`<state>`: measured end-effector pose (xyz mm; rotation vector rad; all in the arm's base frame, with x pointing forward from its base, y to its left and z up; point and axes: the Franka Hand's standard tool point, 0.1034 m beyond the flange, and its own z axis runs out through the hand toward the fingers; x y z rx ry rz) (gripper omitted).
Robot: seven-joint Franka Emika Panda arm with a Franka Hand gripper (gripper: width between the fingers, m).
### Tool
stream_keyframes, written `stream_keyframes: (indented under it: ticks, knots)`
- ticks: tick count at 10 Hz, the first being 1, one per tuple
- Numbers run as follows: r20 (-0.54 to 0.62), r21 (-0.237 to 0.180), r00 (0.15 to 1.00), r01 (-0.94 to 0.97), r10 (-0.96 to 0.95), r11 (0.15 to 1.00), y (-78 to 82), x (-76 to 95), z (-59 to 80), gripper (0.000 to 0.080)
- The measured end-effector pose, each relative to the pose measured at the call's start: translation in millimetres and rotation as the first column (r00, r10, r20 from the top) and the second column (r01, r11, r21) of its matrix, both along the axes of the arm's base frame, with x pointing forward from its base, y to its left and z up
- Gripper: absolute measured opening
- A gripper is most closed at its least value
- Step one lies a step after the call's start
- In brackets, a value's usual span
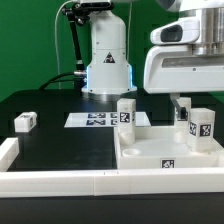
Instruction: Assemble square table
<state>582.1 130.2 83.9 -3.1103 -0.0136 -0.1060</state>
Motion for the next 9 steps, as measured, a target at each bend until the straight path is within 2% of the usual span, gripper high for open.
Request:
stream_keyframes:
  ticks: [3,4,5,6,7,9]
  knots:
    - [0.003,-0.01,0.99,-0.14,0.14,0.99,-5.7,1.3,-0.6,0.0649]
    - [0.003,-0.01,0.991,-0.135,0.135,0.991,-5.0,1.1,-0.6,0.0528]
    - [0.003,-0.01,0.991,-0.135,0.135,0.991,-5.0,1.2,-0.6,0.0528]
    - [0.003,-0.01,0.991,-0.135,0.135,0.991,-5.1,1.2,-0.6,0.035]
    - [0.003,-0.01,0.991,-0.134,0.134,0.991,-6.2,1.4,-0.6,0.0291]
    - [0.003,-0.009,0.994,-0.112,0.112,0.994,-6.5,1.5,-0.6,0.0291]
